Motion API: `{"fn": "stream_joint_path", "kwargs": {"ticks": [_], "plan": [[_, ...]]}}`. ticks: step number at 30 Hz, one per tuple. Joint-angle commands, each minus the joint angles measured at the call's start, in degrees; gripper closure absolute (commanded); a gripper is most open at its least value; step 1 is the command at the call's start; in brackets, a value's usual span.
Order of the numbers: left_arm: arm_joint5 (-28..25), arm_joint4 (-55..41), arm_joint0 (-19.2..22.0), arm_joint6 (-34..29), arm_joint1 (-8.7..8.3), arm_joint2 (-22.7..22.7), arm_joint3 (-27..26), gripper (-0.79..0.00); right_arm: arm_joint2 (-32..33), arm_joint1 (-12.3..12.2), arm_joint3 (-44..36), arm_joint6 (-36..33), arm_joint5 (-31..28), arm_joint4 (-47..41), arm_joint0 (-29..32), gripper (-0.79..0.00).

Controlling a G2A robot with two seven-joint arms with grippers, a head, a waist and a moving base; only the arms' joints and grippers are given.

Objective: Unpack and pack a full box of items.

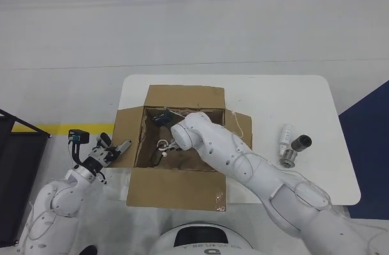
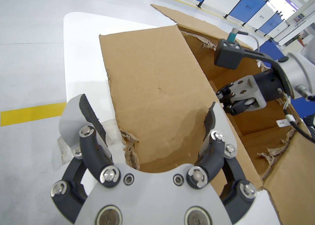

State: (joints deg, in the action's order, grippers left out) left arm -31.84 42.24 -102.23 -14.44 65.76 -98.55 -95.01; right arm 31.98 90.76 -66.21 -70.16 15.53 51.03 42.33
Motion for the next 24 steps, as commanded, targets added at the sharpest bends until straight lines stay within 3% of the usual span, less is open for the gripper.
{"fn": "stream_joint_path", "kwargs": {"ticks": [1,8,9,10,11,24], "plan": [[0.0,0.0,0.0,0.0,0.00,0.0,0.0,-0.785,1.3,-0.6,-1.8,-0.2,0.3,0.9,0.7,0.000],[0.0,0.0,0.0,0.0,0.00,0.0,0.0,-0.785,5.6,-2.6,-9.7,0.4,-0.1,3.2,4.9,0.000],[0.0,0.0,0.0,0.0,0.00,0.0,0.0,-0.785,6.3,-2.9,-10.9,1.0,-0.1,3.3,5.6,-0.108],[0.0,0.0,0.0,0.0,0.00,0.0,0.0,-0.785,7.1,-3.2,-12.5,1.8,-0.1,3.3,6.4,-0.286],[0.0,0.0,0.0,0.0,0.00,0.0,0.0,-0.785,7.6,-3.3,-13.3,2.1,-0.2,3.4,7.0,-0.379],[0.0,0.0,0.0,0.0,0.00,0.0,0.0,-0.785,7.6,-3.3,-13.3,2.1,-0.2,3.4,7.0,-0.379]]}}
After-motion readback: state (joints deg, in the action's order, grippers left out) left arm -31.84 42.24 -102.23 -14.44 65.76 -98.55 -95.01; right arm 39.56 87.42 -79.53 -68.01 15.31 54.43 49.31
